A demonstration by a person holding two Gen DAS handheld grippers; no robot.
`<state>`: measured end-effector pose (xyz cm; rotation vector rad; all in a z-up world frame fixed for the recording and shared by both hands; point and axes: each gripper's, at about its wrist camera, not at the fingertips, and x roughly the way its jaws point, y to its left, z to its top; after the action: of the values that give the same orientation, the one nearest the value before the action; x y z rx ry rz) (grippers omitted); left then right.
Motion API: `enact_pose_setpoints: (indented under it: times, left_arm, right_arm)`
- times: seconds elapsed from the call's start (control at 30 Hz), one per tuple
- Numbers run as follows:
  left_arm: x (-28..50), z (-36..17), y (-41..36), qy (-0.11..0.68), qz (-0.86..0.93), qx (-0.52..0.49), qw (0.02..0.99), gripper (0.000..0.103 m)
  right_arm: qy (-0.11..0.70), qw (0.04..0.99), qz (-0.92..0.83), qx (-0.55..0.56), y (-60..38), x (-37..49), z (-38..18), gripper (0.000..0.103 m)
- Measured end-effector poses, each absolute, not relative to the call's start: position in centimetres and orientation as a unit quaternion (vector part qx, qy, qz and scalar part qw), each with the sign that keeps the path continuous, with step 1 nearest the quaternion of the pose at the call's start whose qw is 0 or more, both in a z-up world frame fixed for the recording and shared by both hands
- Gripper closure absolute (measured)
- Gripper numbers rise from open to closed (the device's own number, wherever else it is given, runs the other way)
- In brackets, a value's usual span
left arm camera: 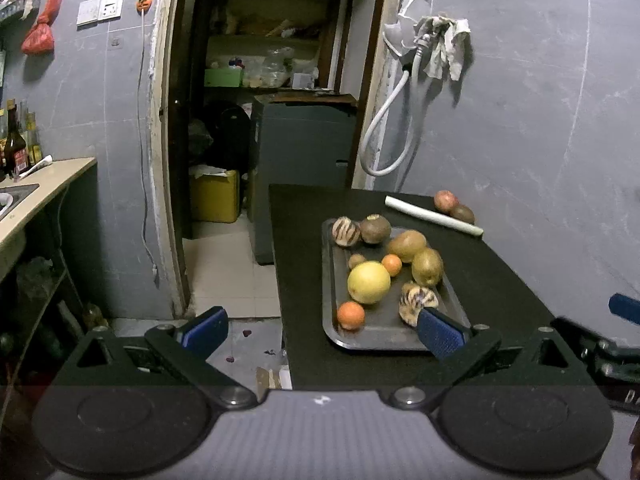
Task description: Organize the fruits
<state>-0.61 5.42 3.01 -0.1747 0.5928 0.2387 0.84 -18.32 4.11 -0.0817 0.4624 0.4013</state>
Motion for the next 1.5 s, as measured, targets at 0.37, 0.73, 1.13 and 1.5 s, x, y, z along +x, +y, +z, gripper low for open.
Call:
enact_pose_setpoints:
  times: [0.37, 0.73, 1.13, 1.5]
  left_arm:
    - [-2.5, 0.8, 4.7, 0.310, 0.114, -0.070, 0.941, 0.001]
    - [-3.3, -0.8, 5.6, 0.333, 0.120, -0.091, 0.931, 0.001]
    - [-3.0, -1.4, 5.2, 0.349, 0.113, -0.098, 0.925, 0.001]
    - [-2.7, -1.6, 4.8, 0.362, 0.108, -0.106, 0.920, 0.001]
  right_arm:
    - [0.253, 0.943, 0.211, -0.052, -18.2, 0.2, 2.7, 0.001]
    - [0.283, 0.934, 0.212, -0.045, -18.9, 0.6, 1.2, 0.001]
    - [0.297, 0.929, 0.216, -0.045, -19.2, 0.8, 0.8, 0.001]
    - [0.307, 0.926, 0.216, -0.045, -19.7, 1.0, 0.4, 0.001]
